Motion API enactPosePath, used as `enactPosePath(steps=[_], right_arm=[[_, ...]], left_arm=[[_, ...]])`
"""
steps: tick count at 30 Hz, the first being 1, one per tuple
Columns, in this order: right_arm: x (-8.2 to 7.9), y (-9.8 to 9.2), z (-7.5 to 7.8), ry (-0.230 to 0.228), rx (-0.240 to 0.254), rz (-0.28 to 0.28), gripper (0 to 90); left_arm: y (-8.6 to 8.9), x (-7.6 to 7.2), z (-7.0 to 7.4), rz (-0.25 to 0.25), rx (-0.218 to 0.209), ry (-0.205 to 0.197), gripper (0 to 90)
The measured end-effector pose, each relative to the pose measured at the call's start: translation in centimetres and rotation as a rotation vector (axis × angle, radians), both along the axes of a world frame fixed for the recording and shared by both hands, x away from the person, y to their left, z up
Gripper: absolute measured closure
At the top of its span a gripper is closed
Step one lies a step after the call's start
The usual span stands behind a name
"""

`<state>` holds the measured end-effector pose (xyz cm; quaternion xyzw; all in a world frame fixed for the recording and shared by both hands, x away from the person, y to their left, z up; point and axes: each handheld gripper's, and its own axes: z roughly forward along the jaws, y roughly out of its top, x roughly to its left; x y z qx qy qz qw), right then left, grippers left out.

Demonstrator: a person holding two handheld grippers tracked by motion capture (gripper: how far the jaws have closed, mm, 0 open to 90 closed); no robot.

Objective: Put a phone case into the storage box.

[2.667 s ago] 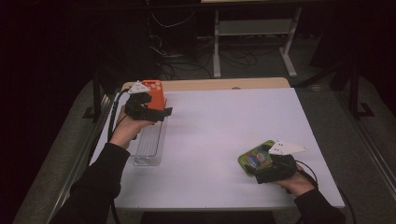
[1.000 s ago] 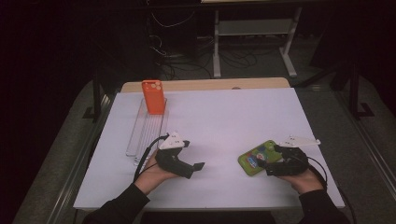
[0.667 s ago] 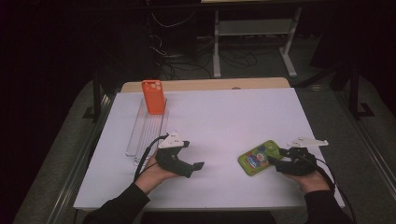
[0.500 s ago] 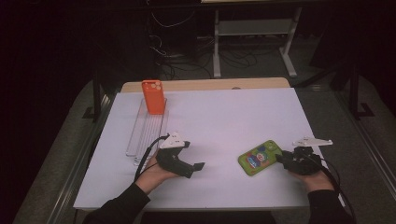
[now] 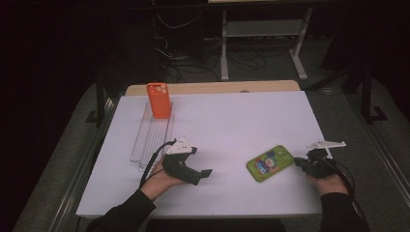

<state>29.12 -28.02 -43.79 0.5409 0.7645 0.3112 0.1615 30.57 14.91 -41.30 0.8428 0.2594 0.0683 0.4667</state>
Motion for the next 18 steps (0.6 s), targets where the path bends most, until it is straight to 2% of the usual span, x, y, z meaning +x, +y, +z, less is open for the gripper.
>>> enactPosePath(steps=[9, 18], right_arm=[[1.1, 0.6, -0.2, 0.002, 0.006, 0.026, 88.3], [3.6, 3.0, -0.4, 0.014, 0.003, 0.073, 88.2]], left_arm=[[-0.1, 0.0, -0.1, 0.006, -0.001, 0.007, 2.7], [-0.1, 0.0, -0.1, 0.003, 0.002, 0.005, 2.7]])
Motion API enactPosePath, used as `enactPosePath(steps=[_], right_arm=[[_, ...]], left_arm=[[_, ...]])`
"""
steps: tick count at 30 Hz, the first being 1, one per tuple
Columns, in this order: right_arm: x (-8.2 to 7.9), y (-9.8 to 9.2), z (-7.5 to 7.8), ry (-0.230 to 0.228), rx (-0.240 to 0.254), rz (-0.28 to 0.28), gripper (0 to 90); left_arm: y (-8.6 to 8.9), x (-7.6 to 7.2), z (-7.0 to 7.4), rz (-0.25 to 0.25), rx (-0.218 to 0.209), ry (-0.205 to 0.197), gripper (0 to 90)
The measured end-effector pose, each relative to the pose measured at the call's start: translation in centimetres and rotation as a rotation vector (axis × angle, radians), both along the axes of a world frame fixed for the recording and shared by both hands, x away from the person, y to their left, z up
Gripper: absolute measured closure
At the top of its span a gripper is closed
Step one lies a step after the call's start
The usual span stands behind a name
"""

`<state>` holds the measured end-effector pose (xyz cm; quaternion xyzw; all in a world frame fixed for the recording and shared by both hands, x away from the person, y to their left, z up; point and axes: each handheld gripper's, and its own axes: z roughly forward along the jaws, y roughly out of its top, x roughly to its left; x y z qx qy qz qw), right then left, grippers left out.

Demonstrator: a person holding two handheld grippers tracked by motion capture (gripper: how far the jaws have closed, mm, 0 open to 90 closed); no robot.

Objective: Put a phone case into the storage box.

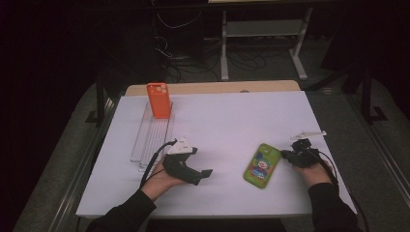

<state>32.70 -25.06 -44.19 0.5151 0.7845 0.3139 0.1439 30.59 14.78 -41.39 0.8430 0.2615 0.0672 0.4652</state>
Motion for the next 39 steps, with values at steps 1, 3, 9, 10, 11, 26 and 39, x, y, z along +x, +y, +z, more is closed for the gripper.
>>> enactPosePath(steps=[1, 3, 9, 10, 11, 26, 39], right_arm=[[0.3, 0.4, 0.0, 0.000, 0.000, 0.007, 88.2], [0.9, 1.2, 0.0, 0.006, -0.004, 0.025, 88.2], [2.4, 4.5, 0.0, 0.013, 0.004, 0.085, 88.2], [2.5, 5.1, 0.0, 0.019, 0.009, 0.091, 88.2], [2.7, 5.5, 0.0, 0.003, 0.003, 0.110, 88.2], [3.5, 12.8, -0.1, -0.006, -0.006, 0.295, 88.3], [2.3, 10.5, 1.7, -0.054, 0.035, 0.292, 81.7]], left_arm=[[0.0, 0.0, 0.0, 0.003, -0.004, 0.001, 2.7], [0.0, 0.0, 0.0, 0.004, -0.006, 0.000, 2.7], [0.1, 0.0, 0.0, 0.009, -0.008, 0.006, 2.7], [0.1, 0.0, 0.0, 0.008, -0.007, 0.007, 2.7], [0.1, 0.0, 0.0, 0.007, -0.007, 0.007, 2.7], [0.2, 0.1, 0.0, 0.006, -0.007, 0.009, 2.7], [0.3, 0.1, 0.0, 0.007, -0.006, 0.014, 2.7]])
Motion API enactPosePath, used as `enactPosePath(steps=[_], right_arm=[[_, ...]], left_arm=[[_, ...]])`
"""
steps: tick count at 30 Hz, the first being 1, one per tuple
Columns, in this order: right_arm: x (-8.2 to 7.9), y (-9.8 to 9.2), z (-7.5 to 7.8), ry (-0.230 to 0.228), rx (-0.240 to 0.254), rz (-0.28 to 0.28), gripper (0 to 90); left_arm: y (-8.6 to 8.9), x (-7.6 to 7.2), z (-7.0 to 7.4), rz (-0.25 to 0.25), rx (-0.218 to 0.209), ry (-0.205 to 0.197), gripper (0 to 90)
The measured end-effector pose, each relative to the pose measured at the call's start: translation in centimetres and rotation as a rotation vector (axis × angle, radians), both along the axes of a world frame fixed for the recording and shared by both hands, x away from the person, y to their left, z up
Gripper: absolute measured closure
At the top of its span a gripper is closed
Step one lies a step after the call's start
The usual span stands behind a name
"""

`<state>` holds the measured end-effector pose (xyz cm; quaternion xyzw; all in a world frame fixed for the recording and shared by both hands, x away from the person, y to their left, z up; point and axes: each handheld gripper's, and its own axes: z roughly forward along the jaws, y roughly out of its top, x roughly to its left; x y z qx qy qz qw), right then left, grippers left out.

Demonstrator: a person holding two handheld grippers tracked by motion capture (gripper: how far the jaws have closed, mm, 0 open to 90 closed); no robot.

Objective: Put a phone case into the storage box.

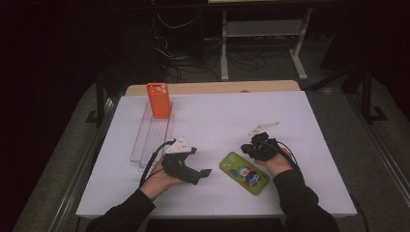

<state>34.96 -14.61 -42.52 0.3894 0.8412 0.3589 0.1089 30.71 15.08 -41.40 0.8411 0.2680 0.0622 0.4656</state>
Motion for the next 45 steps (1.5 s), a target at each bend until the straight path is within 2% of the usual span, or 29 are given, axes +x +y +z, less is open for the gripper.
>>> enactPosePath(steps=[4, 7, 12, 16, 21, 24, 27, 29, 35, 43, 45], right_arm=[[-0.9, -1.1, 0.5, 0.021, 0.023, 0.007, 72.4], [-1.7, -2.0, 0.7, 0.018, 0.046, 0.020, 66.0], [-3.0, -3.5, 0.9, 0.016, 0.053, 0.023, 52.6], [-4.0, -5.0, 0.7, -0.009, 0.064, 0.019, 38.5], [-5.1, -6.4, 0.4, -0.021, 0.101, -0.012, 21.2], [-5.8, -7.1, 0.0, -0.042, 0.102, -0.034, 12.2], [-6.4, -7.6, -0.3, -0.064, 0.109, -0.026, 5.6], [-6.6, -7.7, -0.5, -0.055, 0.118, -0.014, 0.0], [-7.3, -8.4, -0.5, -0.039, 0.137, -0.003, 0.0], [-7.2, -8.5, 0.0, -0.061, 0.133, -0.009, 0.0], [-7.1, -8.3, 0.2, -0.051, 0.135, -0.003, 0.0]], left_arm=[[0.0, 0.0, 0.0, -0.001, 0.000, -0.001, 2.7], [-0.1, 0.0, -0.1, -0.008, 0.002, -0.003, 2.7], [-0.2, 0.0, -0.1, -0.011, 0.004, 0.000, 2.8], [-0.3, 0.0, -0.2, -0.019, 0.012, -0.001, 2.8], [-0.4, -0.1, -0.2, -0.023, 0.016, 0.000, 2.7], [-0.4, -0.1, -0.2, -0.022, 0.014, 0.003, 2.8], [-0.4, -0.1, -0.1, -0.024, 0.017, 0.000, 2.8], [-0.4, -0.1, -0.1, -0.025, 0.019, 0.000, 2.8], [-0.4, -0.1, -0.2, -0.025, 0.008, 0.002, 2.7], [-0.4, 0.0, -0.2, -0.033, 0.013, 0.005, 2.4], [-0.4, 0.0, -0.2, -0.027, 0.007, 0.009, 2.4]])
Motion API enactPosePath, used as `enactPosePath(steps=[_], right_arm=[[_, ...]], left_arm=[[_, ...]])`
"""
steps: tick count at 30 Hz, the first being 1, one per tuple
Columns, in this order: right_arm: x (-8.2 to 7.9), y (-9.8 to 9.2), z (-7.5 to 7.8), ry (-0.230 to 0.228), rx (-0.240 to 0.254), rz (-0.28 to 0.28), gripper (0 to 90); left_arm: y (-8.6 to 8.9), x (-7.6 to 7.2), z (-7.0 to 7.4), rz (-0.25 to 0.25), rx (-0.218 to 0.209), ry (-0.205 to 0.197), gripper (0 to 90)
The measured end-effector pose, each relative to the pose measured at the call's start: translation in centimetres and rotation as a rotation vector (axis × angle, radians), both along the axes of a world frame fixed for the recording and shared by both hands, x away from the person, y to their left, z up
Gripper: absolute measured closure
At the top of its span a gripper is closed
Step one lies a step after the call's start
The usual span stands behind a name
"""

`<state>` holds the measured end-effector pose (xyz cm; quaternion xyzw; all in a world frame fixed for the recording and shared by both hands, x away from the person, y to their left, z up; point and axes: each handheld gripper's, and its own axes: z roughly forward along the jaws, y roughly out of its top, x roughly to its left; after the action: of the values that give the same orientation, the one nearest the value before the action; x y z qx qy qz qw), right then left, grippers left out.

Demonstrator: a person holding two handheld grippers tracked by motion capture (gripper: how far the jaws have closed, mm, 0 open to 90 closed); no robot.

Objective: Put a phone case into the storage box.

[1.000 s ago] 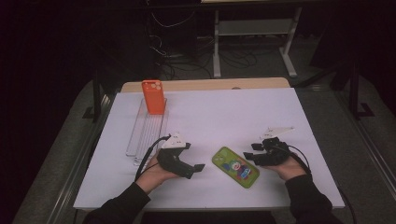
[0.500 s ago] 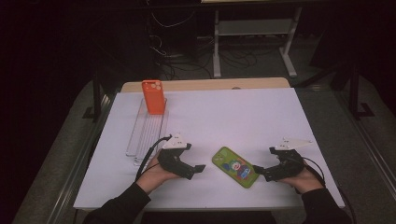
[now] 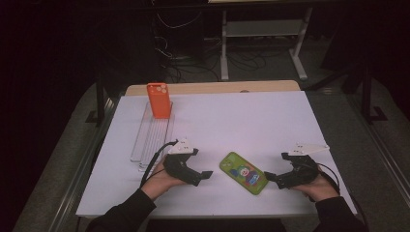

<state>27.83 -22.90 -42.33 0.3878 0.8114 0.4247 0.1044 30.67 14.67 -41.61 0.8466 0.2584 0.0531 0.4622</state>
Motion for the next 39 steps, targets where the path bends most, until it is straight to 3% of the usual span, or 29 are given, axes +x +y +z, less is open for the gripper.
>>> enactPosePath(steps=[13, 26, 30, 39], right_arm=[[0.5, 3.1, 1.9, 0.027, -0.011, 0.036, 0.0], [2.5, 6.7, 3.0, 0.024, -0.023, 0.056, 0.0], [3.1, 7.9, 3.1, 0.039, -0.041, 0.061, 0.0], [2.8, 9.0, 2.4, 0.094, -0.120, 0.062, 0.0]], left_arm=[[0.0, 0.0, 0.0, -0.005, 0.002, -0.003, 2.4], [0.1, 0.1, 0.1, -0.012, 0.008, -0.014, 2.4], [0.0, 0.0, 0.0, -0.004, -0.008, -0.012, 2.4], [0.1, 0.1, 0.1, -0.016, 0.010, -0.016, 2.4]])
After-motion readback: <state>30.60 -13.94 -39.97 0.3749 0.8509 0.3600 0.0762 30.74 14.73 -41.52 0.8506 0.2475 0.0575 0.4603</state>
